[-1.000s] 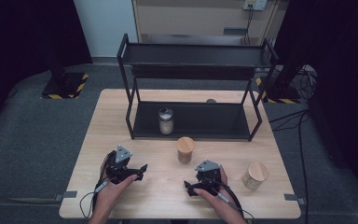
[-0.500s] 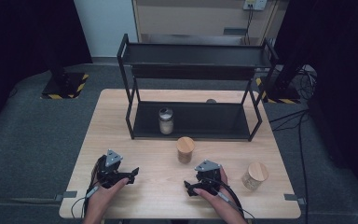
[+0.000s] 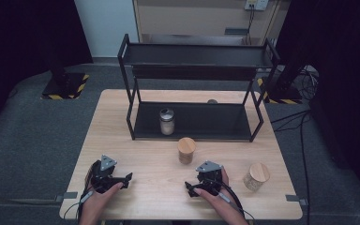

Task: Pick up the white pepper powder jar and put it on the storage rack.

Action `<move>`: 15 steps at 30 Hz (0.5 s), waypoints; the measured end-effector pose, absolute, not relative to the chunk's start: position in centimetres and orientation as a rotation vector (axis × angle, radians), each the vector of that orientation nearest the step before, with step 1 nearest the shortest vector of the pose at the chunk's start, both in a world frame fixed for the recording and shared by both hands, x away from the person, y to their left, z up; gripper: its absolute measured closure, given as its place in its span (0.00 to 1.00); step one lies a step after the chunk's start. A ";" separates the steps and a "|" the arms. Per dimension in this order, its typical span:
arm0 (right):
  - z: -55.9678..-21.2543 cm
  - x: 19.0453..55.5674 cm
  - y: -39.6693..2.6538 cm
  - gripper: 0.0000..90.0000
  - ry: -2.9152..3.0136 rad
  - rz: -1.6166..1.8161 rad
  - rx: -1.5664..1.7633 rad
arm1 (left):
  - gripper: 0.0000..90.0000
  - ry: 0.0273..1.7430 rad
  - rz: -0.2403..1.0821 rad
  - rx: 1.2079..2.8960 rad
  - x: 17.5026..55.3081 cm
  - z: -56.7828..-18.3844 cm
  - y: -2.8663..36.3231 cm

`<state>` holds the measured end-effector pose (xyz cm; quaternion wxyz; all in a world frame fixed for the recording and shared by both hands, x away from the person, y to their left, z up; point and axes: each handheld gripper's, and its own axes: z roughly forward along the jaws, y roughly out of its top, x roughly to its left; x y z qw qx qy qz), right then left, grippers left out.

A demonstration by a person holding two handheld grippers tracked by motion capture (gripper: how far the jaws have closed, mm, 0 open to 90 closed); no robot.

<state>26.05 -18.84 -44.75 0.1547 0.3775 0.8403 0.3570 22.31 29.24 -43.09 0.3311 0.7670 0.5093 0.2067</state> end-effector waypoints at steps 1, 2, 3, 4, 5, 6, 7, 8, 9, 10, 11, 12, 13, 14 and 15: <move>-44.7 26.0 -18.8 0.01 2.408 1.023 1.082 | 0.05 1.335 0.540 2.007 22.3 -43.2 29.3; -44.7 26.0 -18.8 0.01 2.408 1.023 1.082 | 0.05 1.340 0.535 2.008 22.3 -43.2 29.3; -44.7 26.0 -18.8 0.01 2.408 1.023 1.082 | 0.05 1.344 0.533 2.008 22.3 -43.3 29.4; -44.7 26.0 -18.8 0.01 2.408 1.023 1.082 | 0.05 1.351 0.526 2.010 22.4 -43.3 29.4; -44.7 26.0 -18.8 0.00 2.407 1.023 1.083 | 0.05 1.354 0.518 2.015 22.5 -43.4 29.5; -44.7 26.0 -18.8 0.00 2.407 1.022 1.084 | 0.05 1.359 0.513 2.017 22.5 -43.4 29.5; -44.7 26.0 -18.8 0.00 2.406 1.022 1.085 | 0.05 1.364 0.510 2.016 22.6 -43.5 29.5; -44.7 26.0 -18.8 0.00 2.406 1.022 1.085 | 0.05 1.376 0.506 2.013 22.6 -43.5 29.5; -44.7 26.0 -18.8 0.00 2.405 1.021 1.087 | 0.05 1.380 0.499 2.011 22.7 -43.6 29.6; -44.7 26.0 -18.7 0.00 2.404 1.021 1.089 | 0.05 1.381 0.495 2.009 22.7 -43.7 29.6; -44.7 26.0 -18.7 0.01 2.403 1.021 1.090 | 0.04 1.373 0.501 2.008 22.6 -43.8 29.7; -44.7 26.0 -18.7 0.00 2.403 1.020 1.090 | 0.04 1.372 0.504 2.007 22.6 -43.9 29.7; -44.7 26.0 -18.7 0.01 2.403 1.020 1.091 | 0.04 1.373 0.506 2.004 22.6 -43.9 29.7; -44.7 26.0 -18.7 0.00 2.403 1.020 1.091 | 0.04 1.373 0.509 2.001 22.6 -44.0 29.7; -44.7 25.9 -18.7 0.01 2.402 1.020 1.091 | 0.04 1.371 0.517 1.999 22.6 -44.1 29.6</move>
